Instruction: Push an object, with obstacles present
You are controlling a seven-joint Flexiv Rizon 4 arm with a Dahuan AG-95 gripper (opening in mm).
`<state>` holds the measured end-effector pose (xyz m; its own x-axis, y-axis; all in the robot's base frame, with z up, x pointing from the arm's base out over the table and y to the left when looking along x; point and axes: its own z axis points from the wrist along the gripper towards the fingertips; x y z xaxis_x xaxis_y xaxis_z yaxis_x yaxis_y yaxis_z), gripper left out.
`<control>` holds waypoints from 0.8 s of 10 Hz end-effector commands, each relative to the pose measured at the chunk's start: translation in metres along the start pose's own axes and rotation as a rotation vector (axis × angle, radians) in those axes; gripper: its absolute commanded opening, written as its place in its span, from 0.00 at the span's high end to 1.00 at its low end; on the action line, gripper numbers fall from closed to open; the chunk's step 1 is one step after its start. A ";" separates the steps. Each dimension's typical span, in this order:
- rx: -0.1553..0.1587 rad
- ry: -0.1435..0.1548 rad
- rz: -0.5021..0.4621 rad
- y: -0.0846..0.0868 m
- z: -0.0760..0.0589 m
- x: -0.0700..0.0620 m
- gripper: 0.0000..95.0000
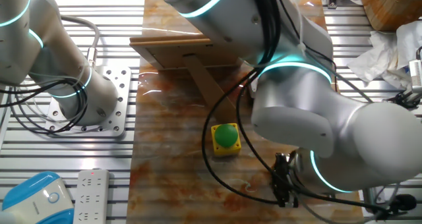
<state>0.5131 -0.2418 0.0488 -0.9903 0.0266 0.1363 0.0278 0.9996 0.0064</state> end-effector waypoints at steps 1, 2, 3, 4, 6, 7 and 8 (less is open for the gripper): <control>-0.004 -0.016 -0.002 0.001 0.001 0.000 1.00; -0.003 -0.025 -0.003 0.001 0.002 0.000 1.00; -0.007 -0.044 -0.003 0.002 0.003 0.000 1.00; -0.009 -0.066 -0.010 0.003 0.004 -0.001 1.00; -0.008 -0.100 -0.046 0.003 0.005 -0.001 1.00; 0.003 -0.105 -0.069 0.003 0.005 -0.001 1.00; 0.003 -0.109 -0.093 0.004 0.005 -0.001 1.00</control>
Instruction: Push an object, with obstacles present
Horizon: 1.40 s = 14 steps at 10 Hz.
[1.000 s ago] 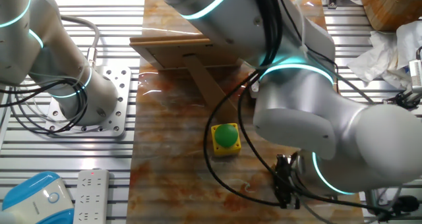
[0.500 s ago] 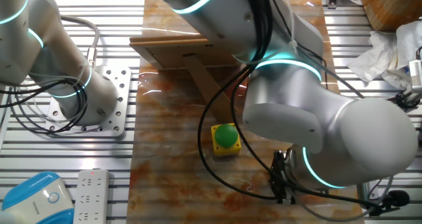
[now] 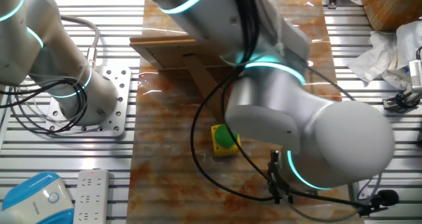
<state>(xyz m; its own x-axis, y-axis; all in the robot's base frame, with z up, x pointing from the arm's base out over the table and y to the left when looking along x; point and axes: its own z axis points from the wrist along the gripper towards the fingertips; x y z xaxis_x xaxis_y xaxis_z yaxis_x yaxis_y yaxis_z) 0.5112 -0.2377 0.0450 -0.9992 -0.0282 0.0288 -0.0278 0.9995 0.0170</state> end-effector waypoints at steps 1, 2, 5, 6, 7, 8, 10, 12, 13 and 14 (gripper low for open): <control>0.005 -0.005 -0.063 0.000 0.001 -0.002 1.00; 0.010 -0.009 -0.091 0.002 0.002 -0.001 1.00; 0.021 -0.016 -0.174 0.004 0.002 -0.001 1.00; 0.021 -0.023 -0.190 0.004 0.002 -0.002 1.00; 0.024 -0.030 -0.196 0.006 0.000 -0.006 1.00; 0.025 -0.034 -0.195 0.008 -0.001 -0.008 1.00; 0.039 -0.052 -0.202 0.013 0.001 -0.017 1.00; 0.045 -0.058 -0.213 0.016 0.002 -0.021 1.00; 0.043 -0.065 -0.216 0.018 0.002 -0.025 1.00; 0.044 -0.069 -0.218 0.020 0.001 -0.027 1.00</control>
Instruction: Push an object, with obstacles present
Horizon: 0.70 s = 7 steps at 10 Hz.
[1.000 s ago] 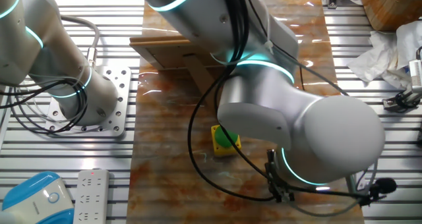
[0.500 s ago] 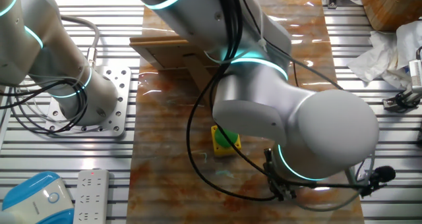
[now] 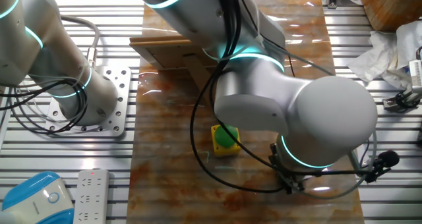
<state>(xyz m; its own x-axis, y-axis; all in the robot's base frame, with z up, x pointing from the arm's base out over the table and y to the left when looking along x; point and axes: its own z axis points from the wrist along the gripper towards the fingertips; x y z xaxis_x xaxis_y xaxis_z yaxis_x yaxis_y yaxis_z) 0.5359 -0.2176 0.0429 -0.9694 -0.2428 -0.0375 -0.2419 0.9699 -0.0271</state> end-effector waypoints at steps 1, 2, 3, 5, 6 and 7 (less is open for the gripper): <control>0.002 -0.002 -0.001 0.002 -0.001 -0.005 1.00; 0.003 -0.005 0.000 0.004 -0.002 -0.010 1.00; 0.006 -0.005 -0.001 0.005 -0.002 -0.012 1.00; 0.002 -0.012 0.004 0.007 -0.001 -0.019 1.00; 0.001 -0.012 0.003 0.008 -0.001 -0.023 1.00; 0.001 -0.014 0.003 0.009 0.000 -0.026 1.00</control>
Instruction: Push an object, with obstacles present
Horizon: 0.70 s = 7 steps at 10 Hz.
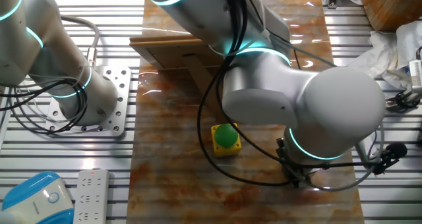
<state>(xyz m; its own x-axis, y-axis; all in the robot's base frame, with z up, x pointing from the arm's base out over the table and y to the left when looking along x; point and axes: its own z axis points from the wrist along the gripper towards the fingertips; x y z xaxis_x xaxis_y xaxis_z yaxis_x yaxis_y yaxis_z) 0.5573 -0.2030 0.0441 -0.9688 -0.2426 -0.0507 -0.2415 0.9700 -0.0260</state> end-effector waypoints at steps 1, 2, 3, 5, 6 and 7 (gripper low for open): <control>0.004 0.001 0.003 0.001 0.001 -0.004 1.00; 0.004 -0.001 0.003 0.001 0.001 -0.006 1.00; 0.003 0.000 0.003 0.002 0.002 -0.010 1.00; 0.006 0.003 0.000 0.003 0.002 -0.016 1.00; 0.006 0.003 0.001 0.004 0.001 -0.020 1.00; 0.007 0.005 0.002 0.005 0.002 -0.022 1.00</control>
<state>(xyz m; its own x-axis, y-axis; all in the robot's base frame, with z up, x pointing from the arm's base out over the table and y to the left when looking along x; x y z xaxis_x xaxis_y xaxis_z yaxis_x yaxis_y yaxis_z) 0.5802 -0.1919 0.0439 -0.9701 -0.2383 -0.0454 -0.2370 0.9710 -0.0323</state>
